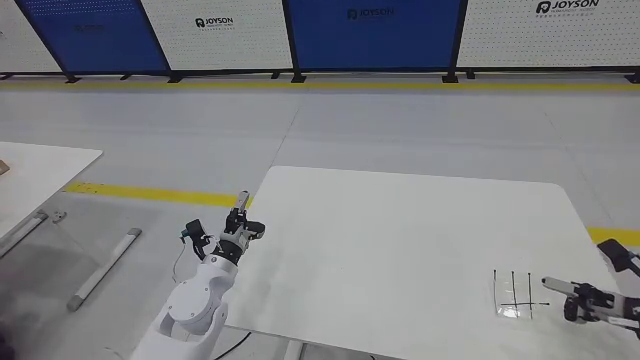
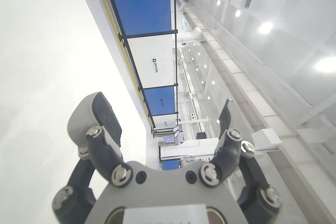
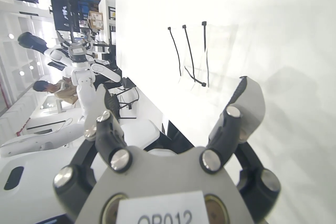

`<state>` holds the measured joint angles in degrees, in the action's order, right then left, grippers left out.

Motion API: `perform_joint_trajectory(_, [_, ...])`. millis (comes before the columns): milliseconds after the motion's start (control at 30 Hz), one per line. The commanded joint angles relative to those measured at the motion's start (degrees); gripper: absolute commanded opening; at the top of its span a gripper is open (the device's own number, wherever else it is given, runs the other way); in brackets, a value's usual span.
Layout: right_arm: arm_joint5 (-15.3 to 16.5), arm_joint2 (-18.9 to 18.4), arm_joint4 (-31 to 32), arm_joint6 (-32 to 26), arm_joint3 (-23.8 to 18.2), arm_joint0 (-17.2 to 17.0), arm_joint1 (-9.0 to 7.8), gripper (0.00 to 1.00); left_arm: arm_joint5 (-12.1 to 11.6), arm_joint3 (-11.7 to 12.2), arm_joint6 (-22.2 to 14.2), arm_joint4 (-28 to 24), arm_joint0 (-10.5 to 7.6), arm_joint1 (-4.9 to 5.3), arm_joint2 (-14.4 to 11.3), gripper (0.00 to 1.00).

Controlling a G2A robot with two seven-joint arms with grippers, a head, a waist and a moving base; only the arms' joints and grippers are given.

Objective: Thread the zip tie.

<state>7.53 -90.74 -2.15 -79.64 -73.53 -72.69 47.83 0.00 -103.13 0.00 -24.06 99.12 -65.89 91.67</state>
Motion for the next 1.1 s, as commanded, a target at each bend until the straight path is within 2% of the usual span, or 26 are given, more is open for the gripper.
perform_joint_trajectory(0, [0.6,2.8,-0.1,0.0,1.5,1.6,-0.39,1.00,0.0,0.0,0.0,0.0,0.00,0.00,0.0,1.00])
perform_joint_trajectory(300, [0.5,3.0,-0.3,0.0,2.0,1.8,-0.47,1.00,0.0,0.0,0.0,0.0,0.00,0.00,0.0,1.00])
perform_joint_trajectory(400, [1.9,3.0,-0.7,1.2,2.1,1.1,-0.46,1.00,0.0,0.0,0.0,0.0,0.00,0.00,0.0,1.00])
perform_joint_trajectory(533, [4.7,2.8,-3.2,0.0,4.1,1.1,-0.82,1.00,0.0,0.0,0.0,0.0,0.00,0.00,0.0,1.00])
perform_joint_trajectory(667, [4.5,4.2,-2.3,0.0,5.8,2.3,-1.18,0.98,0.0,0.0,0.0,0.0,0.00,0.00,0.0,1.00])
perform_joint_trajectory(700, [4.3,4.8,-2.0,0.0,6.1,2.6,-1.21,0.90,0.0,0.0,0.0,0.0,0.00,0.00,0.0,1.00])
perform_joint_trajectory(733, [4.1,5.2,-1.9,0.0,6.6,3.0,-1.24,0.73,0.0,0.0,0.0,0.0,0.00,0.00,0.0,1.00])
perform_joint_trajectory(800, [4.1,6.3,-2.1,0.0,7.5,3.9,-1.27,0.66,0.0,0.0,0.0,0.0,0.00,0.00,0.0,1.00])
perform_joint_trajectory(833, [4.1,6.7,-2.2,0.0,8.0,4.3,-1.31,0.54,0.0,0.0,0.0,0.0,0.00,0.00,0.0,1.00])
perform_joint_trajectory(867, [4.1,7.1,-2.0,0.0,8.3,4.6,-1.35,0.50,0.0,0.0,0.0,0.0,0.00,0.00,0.0,1.00])
perform_joint_trajectory(1067, [3.9,8.7,-1.5,0.0,10.1,6.2,-1.69,0.47,0.0,0.0,0.0,0.0,0.00,0.00,0.0,1.00])
